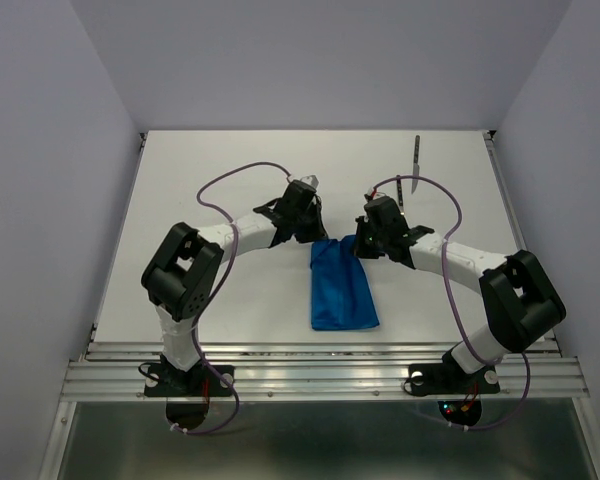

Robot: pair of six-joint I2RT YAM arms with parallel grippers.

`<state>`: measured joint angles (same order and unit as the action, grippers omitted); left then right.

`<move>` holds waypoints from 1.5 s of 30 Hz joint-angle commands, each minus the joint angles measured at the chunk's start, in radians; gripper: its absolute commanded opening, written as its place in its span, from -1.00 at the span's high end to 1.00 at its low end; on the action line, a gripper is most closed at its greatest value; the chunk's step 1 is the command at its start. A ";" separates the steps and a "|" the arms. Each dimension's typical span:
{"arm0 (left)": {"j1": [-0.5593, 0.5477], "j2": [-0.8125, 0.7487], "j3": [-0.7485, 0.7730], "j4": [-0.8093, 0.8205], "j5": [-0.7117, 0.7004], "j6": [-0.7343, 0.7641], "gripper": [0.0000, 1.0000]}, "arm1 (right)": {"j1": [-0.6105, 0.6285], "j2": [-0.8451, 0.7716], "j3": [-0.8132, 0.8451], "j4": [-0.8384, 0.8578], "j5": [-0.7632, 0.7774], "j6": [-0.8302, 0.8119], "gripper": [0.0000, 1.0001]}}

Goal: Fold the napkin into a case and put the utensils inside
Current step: Fold the 2/3-rectangle-folded napkin at the center of the board.

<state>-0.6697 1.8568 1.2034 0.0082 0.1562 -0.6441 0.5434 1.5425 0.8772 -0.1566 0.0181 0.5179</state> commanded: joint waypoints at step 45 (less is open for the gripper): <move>0.007 0.122 0.065 0.038 0.114 0.015 1.00 | -0.005 0.025 0.077 0.034 -0.105 -0.019 0.99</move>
<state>-0.6594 1.9736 1.2293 0.0154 0.2592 -0.6243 0.5434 1.5566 0.9081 -0.1539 -0.0620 0.5117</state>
